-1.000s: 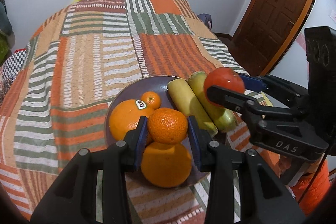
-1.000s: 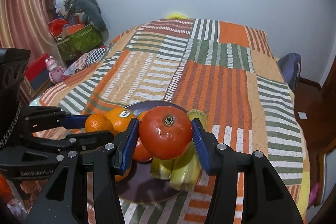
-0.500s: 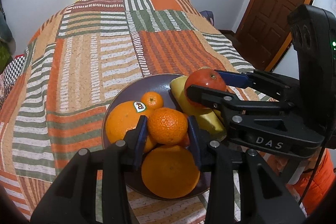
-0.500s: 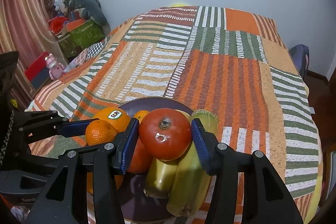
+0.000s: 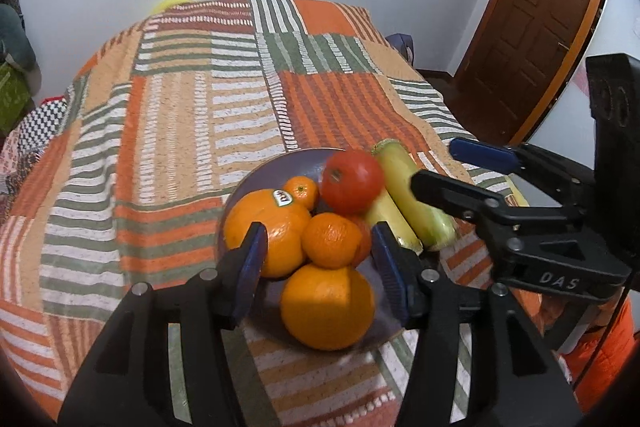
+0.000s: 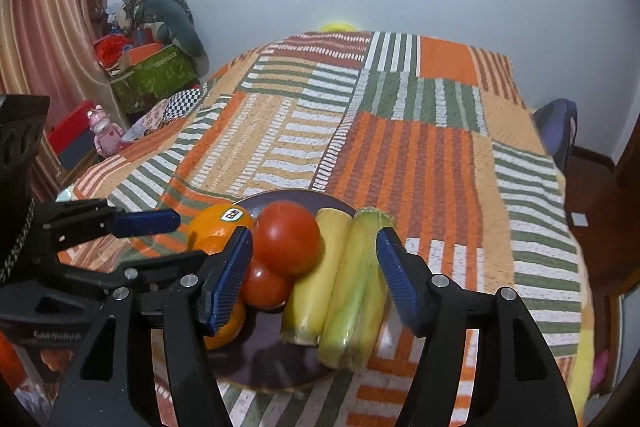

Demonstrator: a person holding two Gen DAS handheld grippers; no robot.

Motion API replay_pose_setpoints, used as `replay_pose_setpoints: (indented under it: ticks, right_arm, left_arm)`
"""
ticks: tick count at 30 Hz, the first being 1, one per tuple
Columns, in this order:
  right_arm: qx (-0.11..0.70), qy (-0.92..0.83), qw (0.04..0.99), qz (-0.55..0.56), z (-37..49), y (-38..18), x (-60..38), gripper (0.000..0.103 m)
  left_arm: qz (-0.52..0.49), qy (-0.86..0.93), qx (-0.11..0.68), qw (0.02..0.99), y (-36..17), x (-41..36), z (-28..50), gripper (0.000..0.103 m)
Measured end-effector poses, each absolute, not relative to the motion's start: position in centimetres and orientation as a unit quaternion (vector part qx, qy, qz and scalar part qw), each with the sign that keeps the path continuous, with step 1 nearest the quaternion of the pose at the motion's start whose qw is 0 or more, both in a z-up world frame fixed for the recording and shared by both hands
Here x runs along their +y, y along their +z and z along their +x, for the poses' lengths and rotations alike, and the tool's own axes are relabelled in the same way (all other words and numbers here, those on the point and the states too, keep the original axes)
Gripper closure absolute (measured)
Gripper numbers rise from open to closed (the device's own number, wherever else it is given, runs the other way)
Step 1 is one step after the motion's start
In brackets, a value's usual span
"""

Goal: Organize fruits
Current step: 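Move the left gripper to the small dark red grape and grasp it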

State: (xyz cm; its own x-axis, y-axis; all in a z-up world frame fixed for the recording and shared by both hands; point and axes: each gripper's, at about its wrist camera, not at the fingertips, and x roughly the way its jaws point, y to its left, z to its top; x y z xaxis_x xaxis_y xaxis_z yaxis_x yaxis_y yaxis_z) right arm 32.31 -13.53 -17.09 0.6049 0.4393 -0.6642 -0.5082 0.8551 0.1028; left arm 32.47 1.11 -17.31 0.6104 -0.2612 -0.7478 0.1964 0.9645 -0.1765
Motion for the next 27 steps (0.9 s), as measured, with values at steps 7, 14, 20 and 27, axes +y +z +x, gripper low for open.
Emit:
replay_pose_setpoints:
  ticks: [7, 14, 20, 27]
  right_arm:
    - [0.348, 0.260, 0.900, -0.046, 29.1, -15.4, -14.6, 0.040]
    - [0.348, 0.254, 0.901, -0.049, 25.1, -14.8, -15.2, 0.033]
    - [0.367, 0.256, 0.893, -0.045, 22.1, -15.8, -15.0, 0.033]
    - [0.400, 0.269, 0.874, -0.053, 19.6, -18.8, -13.7, 0.033]
  left_arm:
    - [-0.029, -0.110, 0.422, 0.900, -15.6, 2.9, 28.9, 0.049]
    - [-0.031, -0.095, 0.437, 0.894, -15.0, 5.2, 24.5, 0.046]
    - [-0.026, -0.083, 0.462, 0.883, -16.5, 6.1, 21.2, 0.044]
    - [-0.027, -0.094, 0.501, 0.860, -20.3, 5.6, 18.1, 0.044]
